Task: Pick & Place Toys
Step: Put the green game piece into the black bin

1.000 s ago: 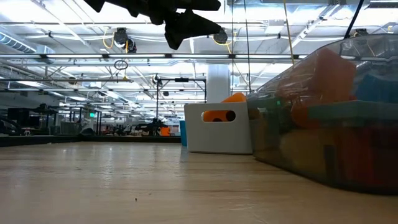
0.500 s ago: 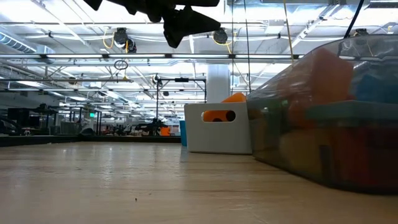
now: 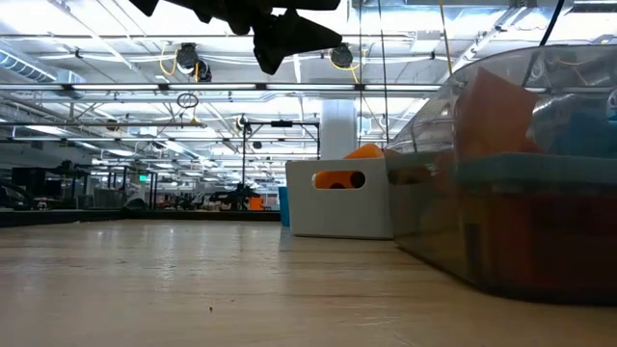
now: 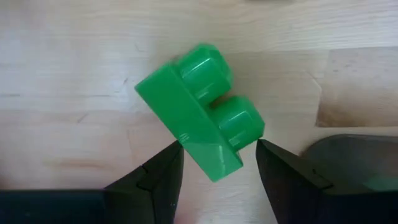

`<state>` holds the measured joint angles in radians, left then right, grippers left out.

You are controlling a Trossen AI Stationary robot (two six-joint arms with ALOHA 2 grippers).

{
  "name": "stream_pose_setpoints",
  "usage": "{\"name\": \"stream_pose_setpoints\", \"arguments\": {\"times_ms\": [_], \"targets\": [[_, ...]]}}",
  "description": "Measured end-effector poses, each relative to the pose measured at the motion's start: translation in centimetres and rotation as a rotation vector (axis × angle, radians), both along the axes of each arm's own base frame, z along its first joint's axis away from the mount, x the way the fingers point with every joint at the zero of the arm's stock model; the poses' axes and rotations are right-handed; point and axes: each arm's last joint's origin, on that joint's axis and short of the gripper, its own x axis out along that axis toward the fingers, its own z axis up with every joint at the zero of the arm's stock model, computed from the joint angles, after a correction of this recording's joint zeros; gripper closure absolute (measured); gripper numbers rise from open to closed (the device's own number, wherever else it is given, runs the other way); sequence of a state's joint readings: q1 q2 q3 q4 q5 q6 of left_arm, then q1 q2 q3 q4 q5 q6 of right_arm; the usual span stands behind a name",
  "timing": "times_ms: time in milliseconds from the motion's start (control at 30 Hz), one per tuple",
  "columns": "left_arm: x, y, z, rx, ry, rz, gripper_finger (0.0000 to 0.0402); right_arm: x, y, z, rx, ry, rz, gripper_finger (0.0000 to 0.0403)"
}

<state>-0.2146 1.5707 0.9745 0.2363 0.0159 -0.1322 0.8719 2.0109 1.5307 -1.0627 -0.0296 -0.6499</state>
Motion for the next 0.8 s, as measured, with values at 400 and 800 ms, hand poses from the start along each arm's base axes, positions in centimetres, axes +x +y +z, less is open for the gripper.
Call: {"name": "stream_pose_setpoints", "arguments": {"times_ms": [400, 800], "targets": [[0.0, 0.0, 0.0, -0.001, 0.0, 0.001, 0.0174, -0.02, -0.02, 0.0, -0.004, 0.001, -0.036, 0.0325], [0.0, 0.0, 0.0, -0.002, 0.0, 0.001, 0.0174, -0.02, 0.13, 0.62, -0.026, -0.057, -0.051, 0.0328]]}}
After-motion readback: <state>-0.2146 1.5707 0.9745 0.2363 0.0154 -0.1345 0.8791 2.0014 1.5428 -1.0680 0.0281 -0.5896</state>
